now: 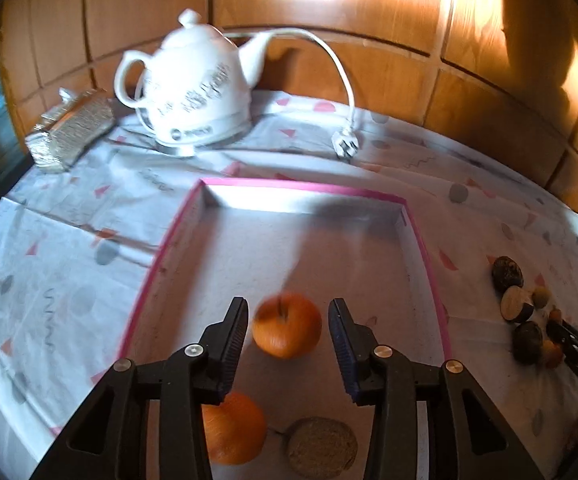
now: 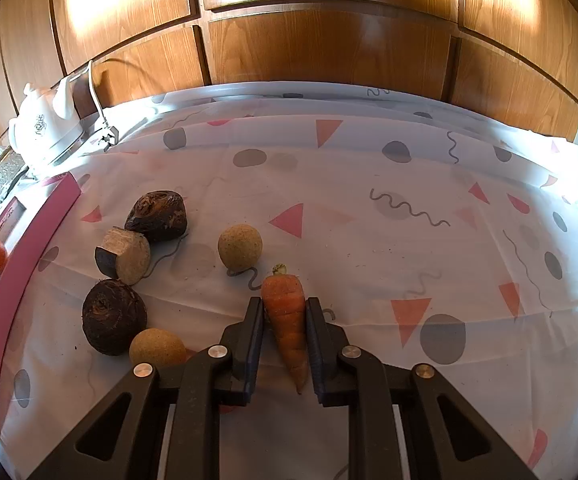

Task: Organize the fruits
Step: 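Lower the stemmed orange into the tray and open the left tool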

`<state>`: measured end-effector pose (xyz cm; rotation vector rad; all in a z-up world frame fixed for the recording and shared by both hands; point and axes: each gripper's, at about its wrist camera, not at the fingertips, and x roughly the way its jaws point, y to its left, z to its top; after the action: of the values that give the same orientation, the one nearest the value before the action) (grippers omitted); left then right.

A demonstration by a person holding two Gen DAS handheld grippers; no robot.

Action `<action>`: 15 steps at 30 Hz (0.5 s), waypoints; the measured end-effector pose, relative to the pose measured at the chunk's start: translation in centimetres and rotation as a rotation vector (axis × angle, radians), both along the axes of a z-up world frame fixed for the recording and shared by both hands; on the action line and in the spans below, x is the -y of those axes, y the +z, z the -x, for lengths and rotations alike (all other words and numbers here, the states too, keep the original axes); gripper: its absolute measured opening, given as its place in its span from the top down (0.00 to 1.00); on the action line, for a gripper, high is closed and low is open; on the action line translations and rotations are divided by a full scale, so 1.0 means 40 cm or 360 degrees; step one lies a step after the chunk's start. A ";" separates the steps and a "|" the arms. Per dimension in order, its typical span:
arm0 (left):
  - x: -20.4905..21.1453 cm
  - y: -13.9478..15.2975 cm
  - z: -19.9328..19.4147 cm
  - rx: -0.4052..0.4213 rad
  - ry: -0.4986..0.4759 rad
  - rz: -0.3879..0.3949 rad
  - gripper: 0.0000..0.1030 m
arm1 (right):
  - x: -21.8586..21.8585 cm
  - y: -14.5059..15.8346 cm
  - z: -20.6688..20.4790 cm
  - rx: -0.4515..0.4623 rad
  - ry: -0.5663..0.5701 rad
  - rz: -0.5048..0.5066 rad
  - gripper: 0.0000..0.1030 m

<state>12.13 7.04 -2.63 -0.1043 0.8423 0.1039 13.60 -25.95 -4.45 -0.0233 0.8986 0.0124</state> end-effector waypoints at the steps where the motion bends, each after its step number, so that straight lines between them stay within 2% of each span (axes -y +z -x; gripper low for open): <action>1: 0.002 0.004 0.008 0.0014 0.0007 0.0002 0.56 | 0.000 0.000 0.000 0.0000 0.0000 0.0001 0.80; 8: 0.025 0.023 0.079 0.0070 0.0008 0.0050 0.53 | -0.004 0.001 0.002 0.0005 -0.0011 0.0021 0.80; 15: 0.058 0.018 0.140 0.0080 -0.0042 0.0027 0.53 | -0.002 0.007 0.013 0.0007 -0.0080 0.0020 0.80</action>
<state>6.55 4.74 -1.93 -0.1114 0.7943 0.0690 13.09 -25.88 -4.18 -0.0121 0.8943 -0.0402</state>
